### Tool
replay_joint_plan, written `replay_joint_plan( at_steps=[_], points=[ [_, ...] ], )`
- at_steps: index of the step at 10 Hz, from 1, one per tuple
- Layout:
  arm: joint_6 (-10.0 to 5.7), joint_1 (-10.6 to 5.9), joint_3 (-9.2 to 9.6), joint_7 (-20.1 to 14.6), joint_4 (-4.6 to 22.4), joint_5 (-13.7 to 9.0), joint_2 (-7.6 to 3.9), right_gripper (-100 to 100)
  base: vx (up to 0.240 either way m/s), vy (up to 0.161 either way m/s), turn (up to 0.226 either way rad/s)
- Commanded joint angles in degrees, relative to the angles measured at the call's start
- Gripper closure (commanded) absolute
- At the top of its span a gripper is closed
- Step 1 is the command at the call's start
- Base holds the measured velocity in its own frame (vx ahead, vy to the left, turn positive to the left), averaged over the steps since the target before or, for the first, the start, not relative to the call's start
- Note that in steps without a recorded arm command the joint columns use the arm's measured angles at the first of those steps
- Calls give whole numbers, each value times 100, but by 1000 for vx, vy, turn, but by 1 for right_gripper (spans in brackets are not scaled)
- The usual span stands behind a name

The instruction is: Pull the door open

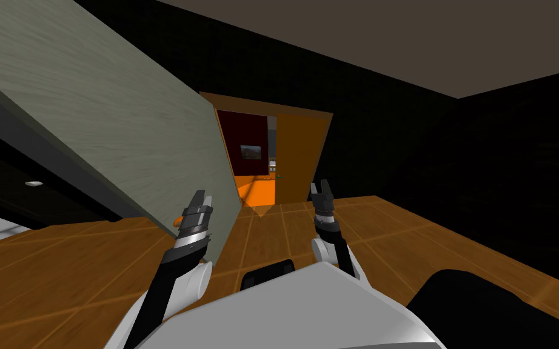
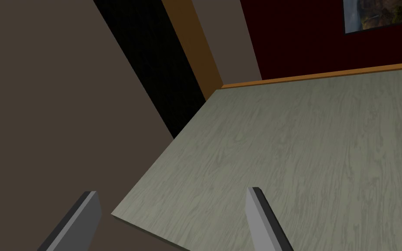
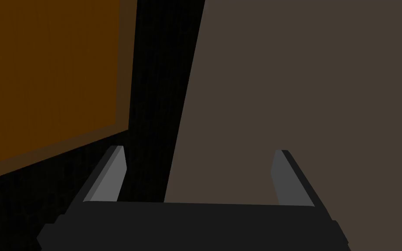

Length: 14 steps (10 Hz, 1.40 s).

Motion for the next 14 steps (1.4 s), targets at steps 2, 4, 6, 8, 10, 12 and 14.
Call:
replay_joint_plan(
  at_steps=[2, 4, 6, 8, 10, 12, 14],
  points=[
    [-42, -110, 0, -3, 290, -76, -71, -100, 60, 1, 29],
    [-89, -234, 0, -6, 616, -162, -141, -100, 104, -8, 36],
    [-121, -318, 0, -8, 836, -220, -184, -100, 100, -5, 31],
    [-153, -402, 0, -11, 1055, -278, -227, -100, 72, 6, 25],
    [-192, -505, 0, -13, 1327, -349, -273, -100, 67, 3, 29],
    [-232, -610, 0, -16, 1602, -422, -320, -100, 86, -8, 34],
    [-275, -724, 0, -19, 1902, -500, -368, -100, 89, -7, 31]
  ],
)
